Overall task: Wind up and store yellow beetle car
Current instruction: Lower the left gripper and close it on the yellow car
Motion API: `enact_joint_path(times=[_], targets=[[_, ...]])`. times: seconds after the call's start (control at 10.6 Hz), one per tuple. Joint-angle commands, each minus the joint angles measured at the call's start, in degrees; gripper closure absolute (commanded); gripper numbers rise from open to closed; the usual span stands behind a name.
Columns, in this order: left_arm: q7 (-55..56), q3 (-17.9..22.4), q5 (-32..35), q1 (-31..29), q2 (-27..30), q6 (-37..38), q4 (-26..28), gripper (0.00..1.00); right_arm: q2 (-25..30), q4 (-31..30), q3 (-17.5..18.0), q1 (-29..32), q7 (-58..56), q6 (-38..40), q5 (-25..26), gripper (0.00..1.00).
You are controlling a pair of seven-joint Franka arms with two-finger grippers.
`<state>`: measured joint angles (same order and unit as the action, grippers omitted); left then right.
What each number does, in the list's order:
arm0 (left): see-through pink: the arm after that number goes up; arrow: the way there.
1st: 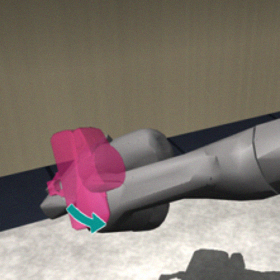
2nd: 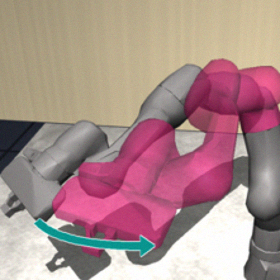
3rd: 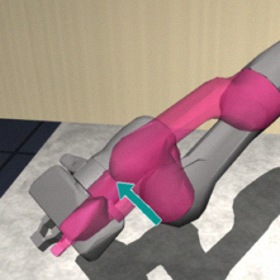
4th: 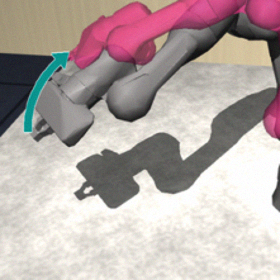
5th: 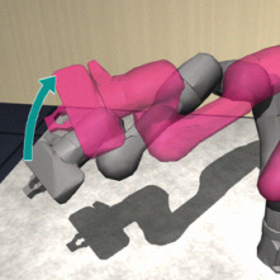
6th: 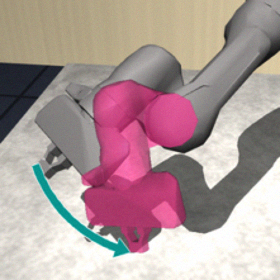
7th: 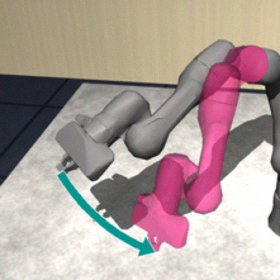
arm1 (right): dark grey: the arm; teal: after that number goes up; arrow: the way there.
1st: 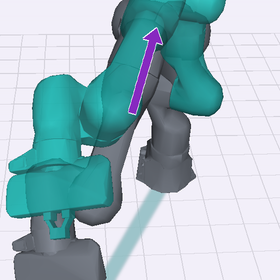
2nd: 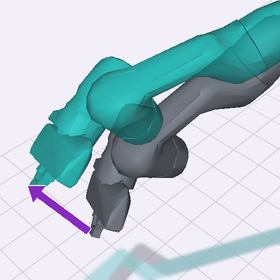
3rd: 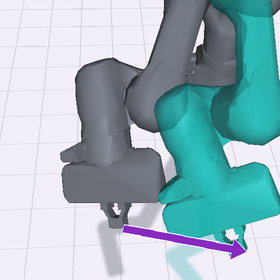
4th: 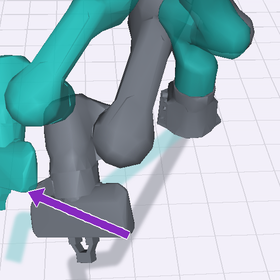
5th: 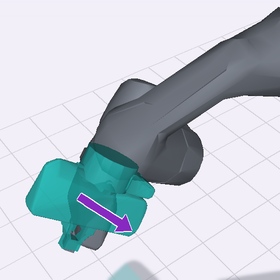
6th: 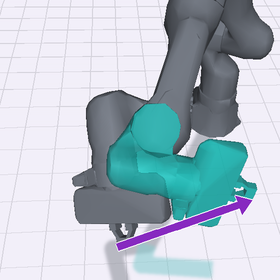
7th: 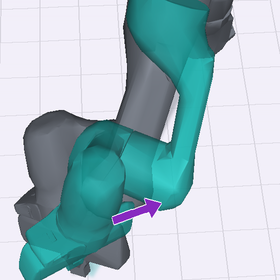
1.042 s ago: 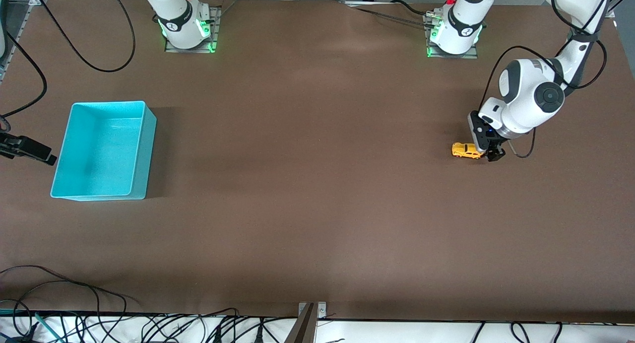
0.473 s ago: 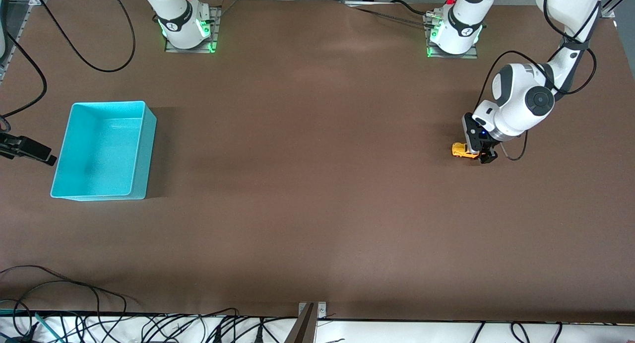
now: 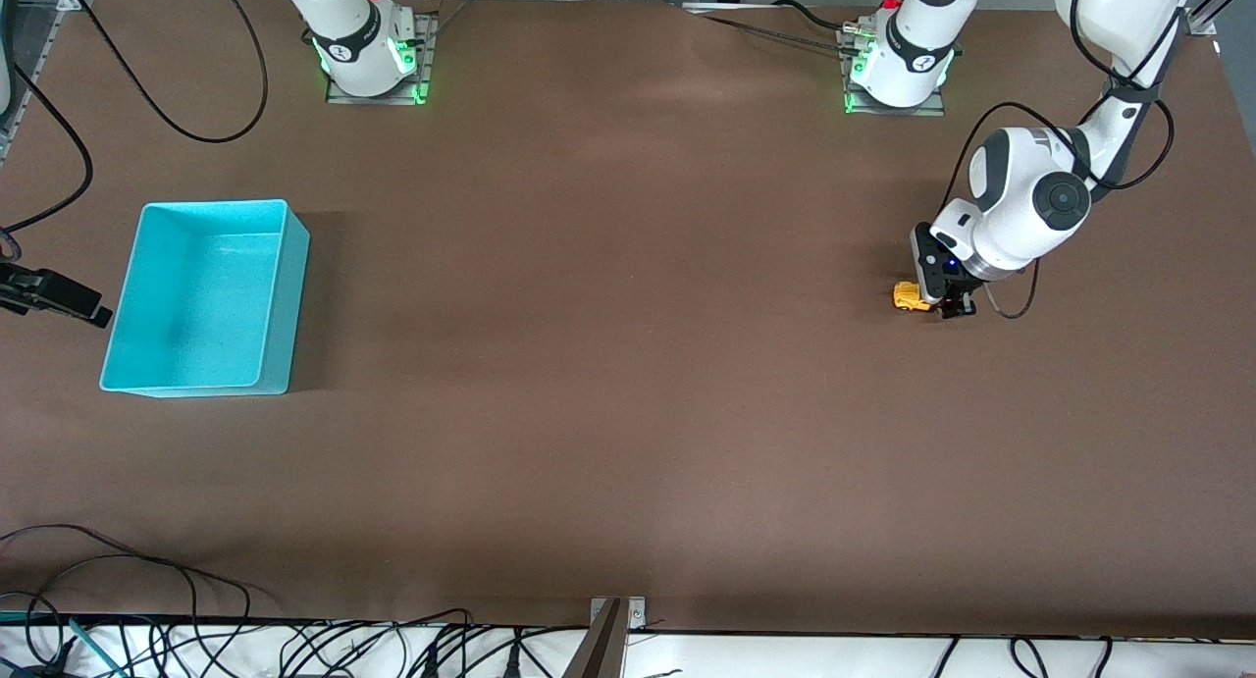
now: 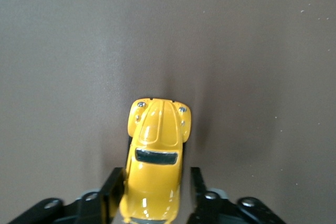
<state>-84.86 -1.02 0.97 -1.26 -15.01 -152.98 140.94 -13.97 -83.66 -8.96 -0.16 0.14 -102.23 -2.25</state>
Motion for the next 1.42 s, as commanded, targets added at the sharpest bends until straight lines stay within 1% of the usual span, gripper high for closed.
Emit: enact_joint_path(times=[0.0, 0.19, 0.28, 0.38, 0.66, 0.85, 0.95, 1.14, 1.23, 1.33], targets=[[-3.37, 0.05, 1.83, 0.74, -0.2, -0.3, -0.67, 0.73, -0.01, 0.42, 0.08, 0.24, -0.32, -0.16, -1.01, 0.0], [-3.65, 0.05, 3.67, 0.74, -0.2, -0.3, -1.02, 0.77, -0.01, 0.42, 0.08, 0.24, -0.23, -0.16, -1.01, 0.0], [-3.74, 0.05, 5.77, 0.74, -0.2, -0.3, -1.11, 0.83, -0.01, 0.42, 0.17, 0.24, -0.49, -0.16, -1.01, 0.0], [-4.0, 0.05, 6.32, 0.74, -0.2, -0.3, -1.02, 0.84, -0.01, 0.42, 0.17, 0.24, -0.58, -0.08, -0.92, 0.0], [-4.09, 0.14, 5.62, -0.31, -1.33, -0.39, -1.02, 0.83, -0.01, 0.42, 0.17, 0.24, -0.31, -0.16, -0.92, 0.0], [-5.05, 0.31, 5.53, -1.45, -3.26, -0.48, -1.11, 0.84, -0.01, 0.43, -0.01, 0.33, -0.49, -0.16, -0.92, 0.0], [-5.32, 0.4, 5.7, -2.68, -3.62, -1.78, -1.11, 0.84, -0.01, 0.42, 0.08, 0.24, -0.32, -0.16, -0.92, 0.0], [-6.02, 0.49, 5.62, -5.23, -5.64, -2.41, -1.54, 0.81, -0.01, 0.42, 0.08, 0.24, 0.21, -0.16, -0.92, 0.0], [-7.41, 0.49, 6.14, -7.07, -6.69, -2.67, -2.07, 0.81, -0.01, 0.51, 0.08, 0.24, 0.38, -0.16, -0.92, 0.0], [-12.47, 0.49, 5.45, -8.3, -7.92, -4.41, -2.86, 0.81, -0.01, 0.43, 0.08, 0.24, -0.05, -0.16, -0.92, 0.0]])
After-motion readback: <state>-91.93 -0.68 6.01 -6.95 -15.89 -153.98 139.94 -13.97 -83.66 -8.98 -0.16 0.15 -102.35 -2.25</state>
